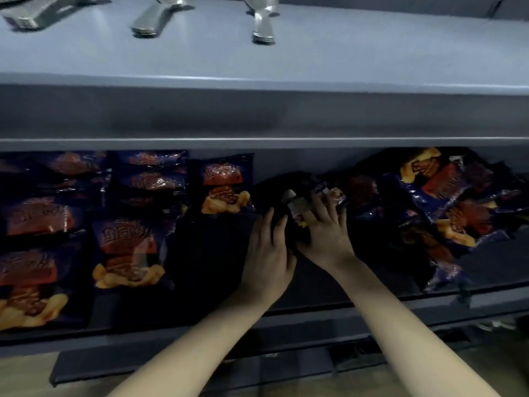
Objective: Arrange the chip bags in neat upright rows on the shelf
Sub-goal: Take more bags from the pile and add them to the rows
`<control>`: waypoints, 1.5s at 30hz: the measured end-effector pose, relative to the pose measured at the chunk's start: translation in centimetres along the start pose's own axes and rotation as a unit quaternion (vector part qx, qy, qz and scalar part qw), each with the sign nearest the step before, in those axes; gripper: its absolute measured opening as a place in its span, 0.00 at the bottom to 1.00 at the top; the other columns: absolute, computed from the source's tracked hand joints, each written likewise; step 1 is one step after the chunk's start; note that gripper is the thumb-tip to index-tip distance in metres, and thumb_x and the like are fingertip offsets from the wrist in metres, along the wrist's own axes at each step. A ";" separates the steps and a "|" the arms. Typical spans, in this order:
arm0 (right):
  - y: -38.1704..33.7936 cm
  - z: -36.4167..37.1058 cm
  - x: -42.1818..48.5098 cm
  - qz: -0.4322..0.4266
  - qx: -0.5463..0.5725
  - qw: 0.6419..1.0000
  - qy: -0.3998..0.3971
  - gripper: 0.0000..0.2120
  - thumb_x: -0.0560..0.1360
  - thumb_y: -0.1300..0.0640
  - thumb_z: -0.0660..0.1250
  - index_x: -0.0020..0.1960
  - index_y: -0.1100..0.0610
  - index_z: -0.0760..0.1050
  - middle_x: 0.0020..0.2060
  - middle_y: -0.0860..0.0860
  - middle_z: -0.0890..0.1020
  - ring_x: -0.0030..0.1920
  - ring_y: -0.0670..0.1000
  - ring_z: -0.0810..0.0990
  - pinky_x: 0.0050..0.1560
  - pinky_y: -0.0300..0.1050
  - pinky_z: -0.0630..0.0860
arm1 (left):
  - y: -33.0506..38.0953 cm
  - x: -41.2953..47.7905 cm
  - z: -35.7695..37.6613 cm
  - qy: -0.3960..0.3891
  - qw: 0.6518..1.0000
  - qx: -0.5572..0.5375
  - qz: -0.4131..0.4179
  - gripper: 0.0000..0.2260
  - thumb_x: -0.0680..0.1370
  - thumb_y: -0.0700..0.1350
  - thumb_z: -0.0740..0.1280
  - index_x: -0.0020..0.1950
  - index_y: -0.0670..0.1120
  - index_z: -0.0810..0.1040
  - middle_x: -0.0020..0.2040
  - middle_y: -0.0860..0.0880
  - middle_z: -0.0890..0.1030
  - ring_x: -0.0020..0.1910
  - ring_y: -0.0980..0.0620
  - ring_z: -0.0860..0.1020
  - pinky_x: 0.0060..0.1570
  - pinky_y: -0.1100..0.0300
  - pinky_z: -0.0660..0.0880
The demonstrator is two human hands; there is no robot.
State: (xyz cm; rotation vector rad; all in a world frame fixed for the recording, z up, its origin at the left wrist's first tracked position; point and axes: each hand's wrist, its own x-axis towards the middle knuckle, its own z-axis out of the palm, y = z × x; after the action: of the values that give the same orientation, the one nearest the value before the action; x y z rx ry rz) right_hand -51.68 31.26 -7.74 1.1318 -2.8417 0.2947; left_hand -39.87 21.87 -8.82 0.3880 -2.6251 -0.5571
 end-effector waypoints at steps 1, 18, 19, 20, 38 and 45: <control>0.5 0.3 -0.3 -0.008 -0.007 1.000 0.005 0.36 0.72 0.52 0.67 0.75 0.47 0.54 0.77 0.52 0.51 0.76 0.59 0.43 0.72 0.67 0.45 | 0.6 0.1 0.7 -0.012 1.000 -0.003 -0.002 0.32 0.74 0.44 0.67 0.75 0.45 0.56 0.76 0.43 0.55 0.75 0.43 0.54 0.72 0.48 0.58; 4.0 -4.0 0.7 -0.045 0.103 0.942 0.315 0.09 0.71 0.63 0.70 0.49 0.55 0.83 0.44 0.54 0.84 0.46 0.59 0.82 0.52 0.55 0.76 | 2.2 3.4 0.5 0.059 0.998 -0.009 -0.023 0.35 0.73 0.47 0.71 0.75 0.41 0.57 0.75 0.40 0.57 0.74 0.42 0.56 0.72 0.49 0.57; 4.2 -4.5 0.7 -0.047 0.118 0.938 0.323 0.08 0.71 0.63 0.70 0.49 0.56 0.83 0.44 0.55 0.84 0.46 0.60 0.82 0.51 0.55 0.76 | 2.0 3.8 -0.1 0.061 0.998 -0.024 -0.021 0.37 0.72 0.48 0.72 0.75 0.41 0.57 0.75 0.41 0.57 0.74 0.43 0.56 0.72 0.49 0.58; 4.4 -5.2 0.8 -0.053 0.138 0.932 0.331 0.08 0.72 0.63 0.69 0.49 0.57 0.83 0.43 0.55 0.84 0.45 0.60 0.82 0.51 0.55 0.76 | 1.8 4.3 -0.7 0.059 0.997 -0.044 -0.021 0.38 0.72 0.49 0.72 0.75 0.42 0.56 0.75 0.41 0.56 0.74 0.44 0.55 0.72 0.50 0.57; 3.0 -7.5 -0.2 -0.076 0.472 0.849 0.227 0.11 0.75 0.66 0.66 0.56 0.60 0.79 0.46 0.49 0.82 0.46 0.35 0.79 0.47 0.26 0.73 | 0.3 3.3 -4.7 -0.122 0.907 -0.383 -0.128 0.21 0.68 0.44 0.75 0.54 0.63 0.71 0.44 0.71 0.80 0.47 0.72 0.77 0.42 0.77 0.72; 2.2 -4.2 -1.9 0.047 0.680 0.728 -0.073 0.39 0.66 0.49 0.72 0.72 0.55 0.61 0.64 0.48 0.72 0.63 0.48 0.73 0.60 0.44 0.74 | -0.8 1.7 -4.5 -0.067 0.837 -0.508 -0.194 0.15 0.70 0.46 0.70 0.55 0.56 0.76 0.46 0.62 0.83 0.46 0.63 0.81 0.38 0.71 0.75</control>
State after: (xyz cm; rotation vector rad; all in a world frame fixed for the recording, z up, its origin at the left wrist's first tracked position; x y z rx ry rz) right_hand -51.80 34.95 -4.24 1.0006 -2.4599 2.6418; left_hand -39.13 19.12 -4.88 0.5150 -1.9467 -2.0109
